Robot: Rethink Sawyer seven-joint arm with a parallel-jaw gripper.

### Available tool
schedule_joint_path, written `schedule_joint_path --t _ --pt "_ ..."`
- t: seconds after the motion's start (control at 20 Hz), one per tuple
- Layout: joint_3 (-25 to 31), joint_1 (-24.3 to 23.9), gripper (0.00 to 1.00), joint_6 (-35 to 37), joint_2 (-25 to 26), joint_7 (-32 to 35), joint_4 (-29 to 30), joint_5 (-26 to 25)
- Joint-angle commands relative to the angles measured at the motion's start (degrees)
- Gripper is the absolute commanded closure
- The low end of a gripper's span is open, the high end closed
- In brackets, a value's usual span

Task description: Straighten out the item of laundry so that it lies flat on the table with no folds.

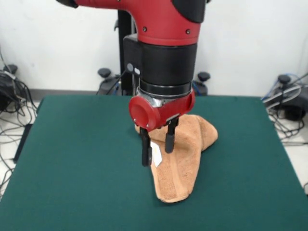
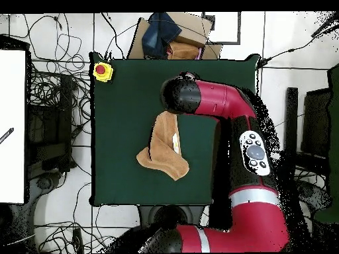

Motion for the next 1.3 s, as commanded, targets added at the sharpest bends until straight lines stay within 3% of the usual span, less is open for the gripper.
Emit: schedule_joint_path --t 0.05,1.3 --pt "4.66 0.38 0.0 5.0 3.17 0.9 -0.88 -2.77" --pt "2.17 3.0 0.0 2.47 8.95 4.41 -4.58 -3.48"
